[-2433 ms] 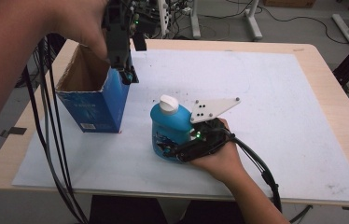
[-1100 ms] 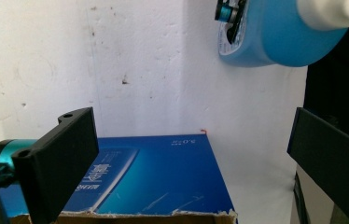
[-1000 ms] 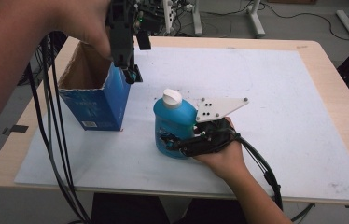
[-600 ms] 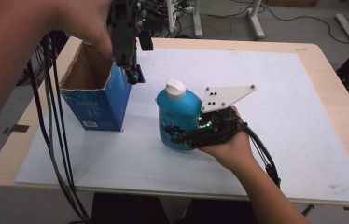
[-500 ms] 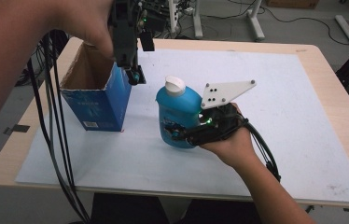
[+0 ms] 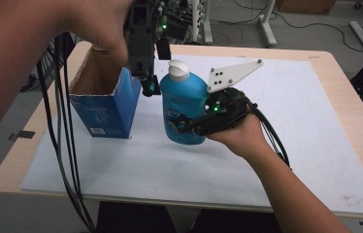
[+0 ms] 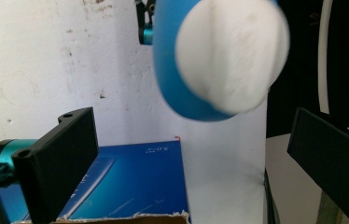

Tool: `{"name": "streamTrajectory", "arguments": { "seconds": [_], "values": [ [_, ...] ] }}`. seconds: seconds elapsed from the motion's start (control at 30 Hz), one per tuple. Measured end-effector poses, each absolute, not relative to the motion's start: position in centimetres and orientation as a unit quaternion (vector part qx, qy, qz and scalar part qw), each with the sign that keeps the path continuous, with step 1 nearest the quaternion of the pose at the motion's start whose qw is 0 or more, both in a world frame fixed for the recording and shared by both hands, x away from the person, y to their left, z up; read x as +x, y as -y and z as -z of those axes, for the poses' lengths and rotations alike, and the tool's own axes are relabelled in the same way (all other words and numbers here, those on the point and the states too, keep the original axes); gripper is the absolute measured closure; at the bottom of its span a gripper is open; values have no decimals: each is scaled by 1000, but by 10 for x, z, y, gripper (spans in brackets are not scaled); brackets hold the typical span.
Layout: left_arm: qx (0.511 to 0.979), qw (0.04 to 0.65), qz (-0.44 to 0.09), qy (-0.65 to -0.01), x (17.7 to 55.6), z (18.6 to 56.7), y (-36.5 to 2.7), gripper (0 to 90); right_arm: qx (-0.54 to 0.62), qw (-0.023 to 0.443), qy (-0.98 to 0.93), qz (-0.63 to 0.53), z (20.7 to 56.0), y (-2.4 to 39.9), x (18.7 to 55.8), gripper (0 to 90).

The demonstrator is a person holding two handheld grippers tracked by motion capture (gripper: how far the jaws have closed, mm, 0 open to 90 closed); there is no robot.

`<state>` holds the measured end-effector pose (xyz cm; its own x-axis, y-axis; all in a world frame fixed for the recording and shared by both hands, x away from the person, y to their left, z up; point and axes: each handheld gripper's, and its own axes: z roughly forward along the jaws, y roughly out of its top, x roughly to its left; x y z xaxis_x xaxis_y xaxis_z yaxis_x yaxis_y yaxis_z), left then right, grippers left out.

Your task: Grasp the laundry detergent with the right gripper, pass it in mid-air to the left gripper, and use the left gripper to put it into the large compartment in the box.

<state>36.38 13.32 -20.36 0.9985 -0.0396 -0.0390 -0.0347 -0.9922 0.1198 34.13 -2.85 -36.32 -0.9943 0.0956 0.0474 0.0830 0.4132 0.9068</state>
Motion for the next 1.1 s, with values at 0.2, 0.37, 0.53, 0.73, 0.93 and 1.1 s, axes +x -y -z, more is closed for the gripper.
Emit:
{"name": "streamTrajectory", "arguments": {
  "seconds": [0.2,0.37,0.53,0.73,0.93,1.1],
  "values": [
    [998,63,16,22,358,201,-126,18,48,-6,-842,-537,357,26,347,465],
    [998,58,12,21,357,201,-121,18,46,-19,-842,-538,352,23,349,465],
    [998,52,11,23,356,202,-116,18,43,-28,-844,-535,349,21,351,465],
    [999,42,14,20,355,205,-111,18,38,-35,-843,-536,345,16,352,465],
    [999,34,15,8,355,207,-108,18,32,-42,-843,-535,342,12,352,465],
    [999,30,16,-2,356,209,-107,19,32,-46,-842,-537,342,11,352,466]
  ]
}}
